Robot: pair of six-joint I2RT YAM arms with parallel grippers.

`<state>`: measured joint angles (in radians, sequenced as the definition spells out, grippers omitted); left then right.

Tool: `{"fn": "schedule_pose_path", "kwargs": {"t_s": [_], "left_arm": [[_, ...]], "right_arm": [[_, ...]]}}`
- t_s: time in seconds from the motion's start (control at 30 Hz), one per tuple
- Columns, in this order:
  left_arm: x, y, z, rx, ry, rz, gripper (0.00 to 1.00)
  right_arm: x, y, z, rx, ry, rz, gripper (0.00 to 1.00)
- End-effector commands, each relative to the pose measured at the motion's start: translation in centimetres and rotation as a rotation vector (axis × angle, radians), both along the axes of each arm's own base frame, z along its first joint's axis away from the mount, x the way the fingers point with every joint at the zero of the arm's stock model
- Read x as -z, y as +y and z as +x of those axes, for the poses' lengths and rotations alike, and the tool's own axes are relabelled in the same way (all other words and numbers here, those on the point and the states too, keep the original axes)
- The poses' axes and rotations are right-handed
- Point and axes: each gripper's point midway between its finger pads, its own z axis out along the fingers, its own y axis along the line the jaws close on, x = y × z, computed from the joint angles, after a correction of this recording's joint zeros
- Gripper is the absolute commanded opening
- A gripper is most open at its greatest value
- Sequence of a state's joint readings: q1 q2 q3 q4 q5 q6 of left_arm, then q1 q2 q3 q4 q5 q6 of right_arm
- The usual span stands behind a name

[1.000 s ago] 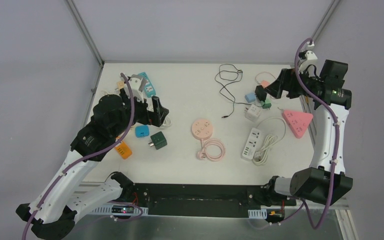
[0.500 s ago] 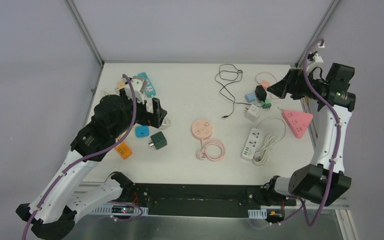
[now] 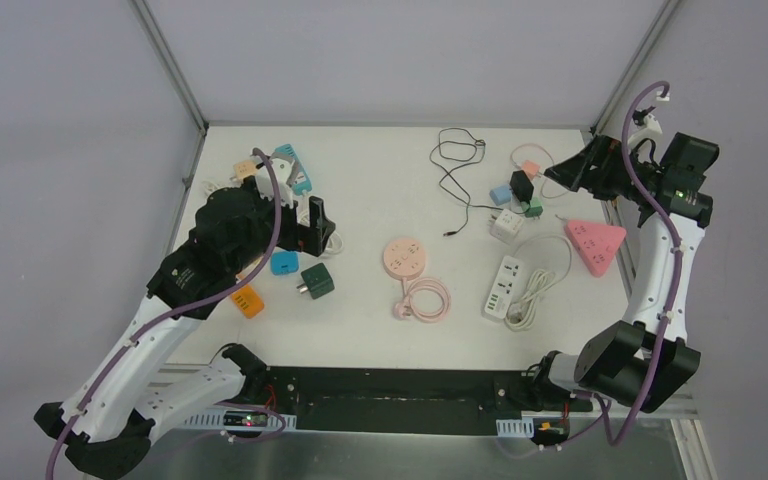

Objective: Pull the plug off the socket
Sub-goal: Reset both arms

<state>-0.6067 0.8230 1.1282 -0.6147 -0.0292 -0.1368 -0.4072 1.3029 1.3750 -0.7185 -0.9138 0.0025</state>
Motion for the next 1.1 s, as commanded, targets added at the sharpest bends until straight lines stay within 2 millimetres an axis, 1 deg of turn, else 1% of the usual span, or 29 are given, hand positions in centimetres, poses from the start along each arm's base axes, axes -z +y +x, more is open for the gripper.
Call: {"fn": "schedule_pose_path", "kwargs": {"t_s": [0.0, 0.2, 0.37, 0.43, 0.57, 0.77, 0.87, 1.07], "left_arm": [[0.3, 0.7, 1.0, -0.056, -0.011, 0.011, 0.99], [0.5, 1.1, 1.7, -0.108, 0.001, 0.007, 0.99], [0.3, 2.7, 2.5, -0.186, 0.009, -0.012, 0.99], [0.3, 3.0, 2.9, -0.187, 0.02, -0.031, 0.99], [0.7, 4.4, 4.2, -0.21, 0.067, -0.075, 0.99], [1.7, 7.5, 6.4, -0.265, 0.128, -0.143, 0.99], [2.2, 8.3, 6.5, -0.282, 0.12, -0.118, 0.99], [3.2, 8.7, 6.0, -0.286, 0.12, -0.087, 0.99]], "right_arm": [[-1.1, -0.4, 0.5, 0.04, -0.034, 0.012, 1.0], [-1.8, -0.1, 0.3, 0.031, -0.048, 0.026, 1.0], [-2.3, 0.0, -0.1, 0.041, -0.058, 0.022, 1.0], [-2.4, 0.0, -0.1, 0.041, -0.06, 0.023, 1.0], [-2.7, 0.1, -0.2, 0.042, -0.064, 0.027, 1.0], [-2.9, 0.2, -0.1, 0.036, -0.072, 0.032, 1.0], [-2.9, 0.2, -0.1, 0.032, -0.072, 0.032, 1.0], [-3.0, 0.5, -0.1, 0.009, -0.078, 0.043, 1.0]]}}
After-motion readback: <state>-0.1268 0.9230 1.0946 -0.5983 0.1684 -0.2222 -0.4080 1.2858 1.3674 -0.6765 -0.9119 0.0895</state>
